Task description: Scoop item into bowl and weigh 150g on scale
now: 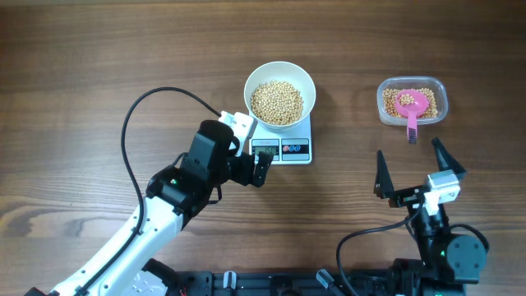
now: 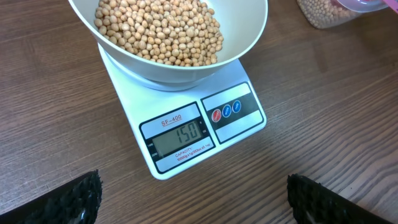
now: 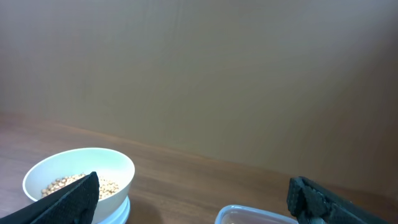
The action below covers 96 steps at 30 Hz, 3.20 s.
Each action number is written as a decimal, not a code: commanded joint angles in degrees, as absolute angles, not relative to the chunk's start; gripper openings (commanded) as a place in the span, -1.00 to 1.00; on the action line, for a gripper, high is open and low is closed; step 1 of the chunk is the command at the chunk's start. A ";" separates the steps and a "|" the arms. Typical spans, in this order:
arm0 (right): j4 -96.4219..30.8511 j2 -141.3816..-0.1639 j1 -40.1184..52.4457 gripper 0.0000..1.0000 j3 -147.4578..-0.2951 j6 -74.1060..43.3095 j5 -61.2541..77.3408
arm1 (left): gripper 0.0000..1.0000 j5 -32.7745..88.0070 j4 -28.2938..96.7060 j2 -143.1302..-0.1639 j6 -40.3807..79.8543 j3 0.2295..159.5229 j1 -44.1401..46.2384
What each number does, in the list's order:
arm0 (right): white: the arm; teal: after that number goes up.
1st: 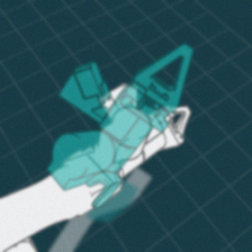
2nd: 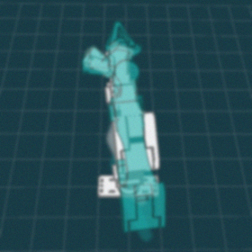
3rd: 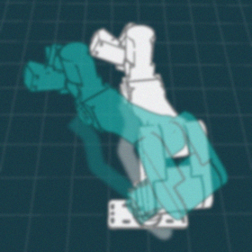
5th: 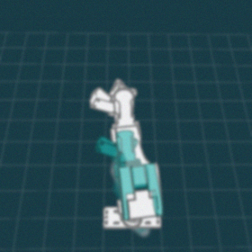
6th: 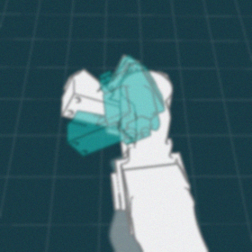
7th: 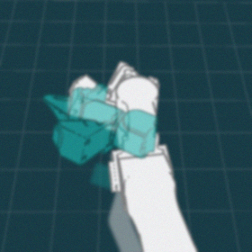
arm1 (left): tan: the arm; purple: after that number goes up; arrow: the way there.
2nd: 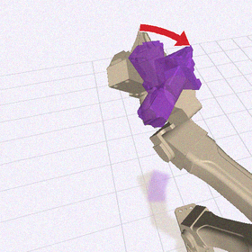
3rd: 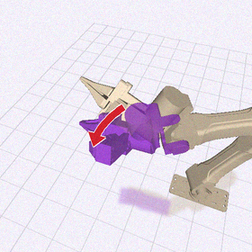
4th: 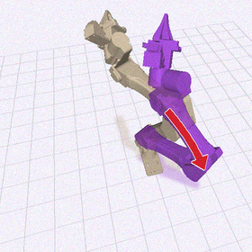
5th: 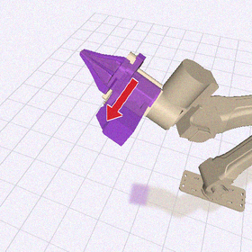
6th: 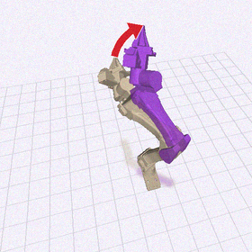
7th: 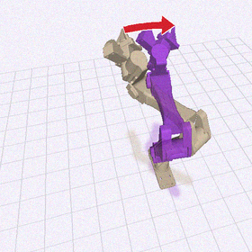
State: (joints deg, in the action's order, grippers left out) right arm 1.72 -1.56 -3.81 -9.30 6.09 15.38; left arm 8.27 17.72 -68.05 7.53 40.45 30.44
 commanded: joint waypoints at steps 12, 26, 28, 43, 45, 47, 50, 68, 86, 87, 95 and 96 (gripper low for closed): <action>3.84 -0.19 -3.38 1.00 -5.80 6.02 12.82 | 1.00 8.95 17.58 -68.27 6.22 40.16 30.63; 9.32 -0.19 -3.33 0.99 -0.30 4.08 11.29 | 1.00 8.95 17.58 -68.27 6.22 40.16 30.63; 8.03 -0.19 -3.33 0.99 -0.30 3.84 10.11 | 1.00 8.95 17.58 -68.27 6.22 40.16 30.63; 0.19 -0.19 -3.33 0.99 -0.30 2.90 5.34 | 1.00 8.95 17.58 -68.27 6.22 40.16 30.63; 0.19 -0.19 -3.33 1.00 -0.30 3.79 5.34 | 1.00 8.95 17.58 -68.27 6.22 40.18 30.63; 0.16 -0.19 -3.33 0.99 -0.30 5.04 5.54 | 1.00 8.95 17.58 -68.25 6.22 40.16 30.63; 0.16 -0.19 -3.33 0.99 -0.30 6.42 5.52 | 1.00 8.95 17.58 -68.27 6.22 40.16 30.63; 0.23 -0.21 -3.33 0.99 -0.30 5.43 5.52 | 1.00 8.95 17.58 -68.27 6.22 40.16 30.63; 0.25 -0.21 -3.33 0.99 -0.30 5.43 5.52 | 1.00 8.95 17.58 -68.27 6.22 40.16 30.63; 0.25 -0.21 -3.33 0.99 -0.30 5.43 5.52 | 1.00 8.95 17.58 -68.27 6.22 40.16 30.63; 0.25 -0.21 -3.33 1.00 -0.30 5.43 5.52 | 1.00 8.95 17.58 -68.27 6.20 40.16 30.63; 0.25 -0.21 -3.33 1.00 -0.30 5.43 5.52 | 1.00 8.95 17.58 -68.27 6.20 40.16 30.63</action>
State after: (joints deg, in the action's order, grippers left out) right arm 0.03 -0.95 -3.77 -0.40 5.23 6.35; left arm 8.27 17.72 -68.05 7.53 40.45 30.44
